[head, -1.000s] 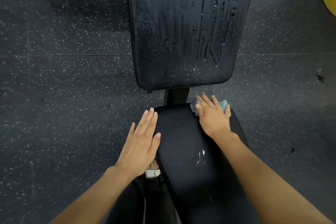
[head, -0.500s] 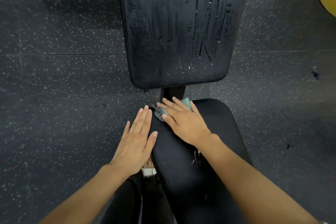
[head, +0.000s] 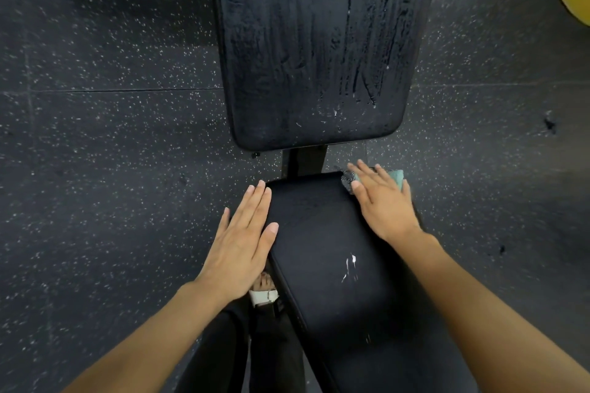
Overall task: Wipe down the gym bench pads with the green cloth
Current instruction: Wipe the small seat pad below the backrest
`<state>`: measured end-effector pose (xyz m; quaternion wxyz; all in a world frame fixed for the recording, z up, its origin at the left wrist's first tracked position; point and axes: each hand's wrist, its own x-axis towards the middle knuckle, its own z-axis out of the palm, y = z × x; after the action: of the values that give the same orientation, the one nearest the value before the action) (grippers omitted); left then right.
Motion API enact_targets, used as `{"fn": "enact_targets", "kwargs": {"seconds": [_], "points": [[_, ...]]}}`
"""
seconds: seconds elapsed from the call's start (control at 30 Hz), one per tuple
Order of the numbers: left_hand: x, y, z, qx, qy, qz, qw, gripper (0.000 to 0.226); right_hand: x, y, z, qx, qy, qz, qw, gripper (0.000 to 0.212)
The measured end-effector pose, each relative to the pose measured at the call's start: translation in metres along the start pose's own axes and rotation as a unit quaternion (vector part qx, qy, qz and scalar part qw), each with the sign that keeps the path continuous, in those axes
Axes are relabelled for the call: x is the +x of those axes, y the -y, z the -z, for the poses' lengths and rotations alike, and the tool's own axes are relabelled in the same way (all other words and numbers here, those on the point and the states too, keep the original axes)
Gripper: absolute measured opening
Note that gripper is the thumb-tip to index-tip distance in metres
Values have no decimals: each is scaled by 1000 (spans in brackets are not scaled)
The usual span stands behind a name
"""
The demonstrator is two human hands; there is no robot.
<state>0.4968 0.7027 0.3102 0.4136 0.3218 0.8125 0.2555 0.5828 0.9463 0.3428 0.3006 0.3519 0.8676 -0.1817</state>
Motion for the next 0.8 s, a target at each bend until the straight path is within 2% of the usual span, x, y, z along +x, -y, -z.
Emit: {"fn": "enact_targets", "kwargs": {"seconds": [0.3,0.4,0.47,0.6,0.8], "points": [[2,2,-3,-35,-13,4,999,70,-34,82,-26,-5,49,130,990,47],[2,3,-5,-46,-16,9,999,70,-36,84,-30,-15,47,169,984,59],[2,2,-5,-36,-16,13,999,68,-31,72,-26,-24,58,177,982,51],[3,-2,-4,-21,-18,24,999,70,-23,42,-13,-26,58,154,986,47],[2,-7,-2,-21,-13,38,999,66,-14,-13,4,-3,37,48,998,46]]}}
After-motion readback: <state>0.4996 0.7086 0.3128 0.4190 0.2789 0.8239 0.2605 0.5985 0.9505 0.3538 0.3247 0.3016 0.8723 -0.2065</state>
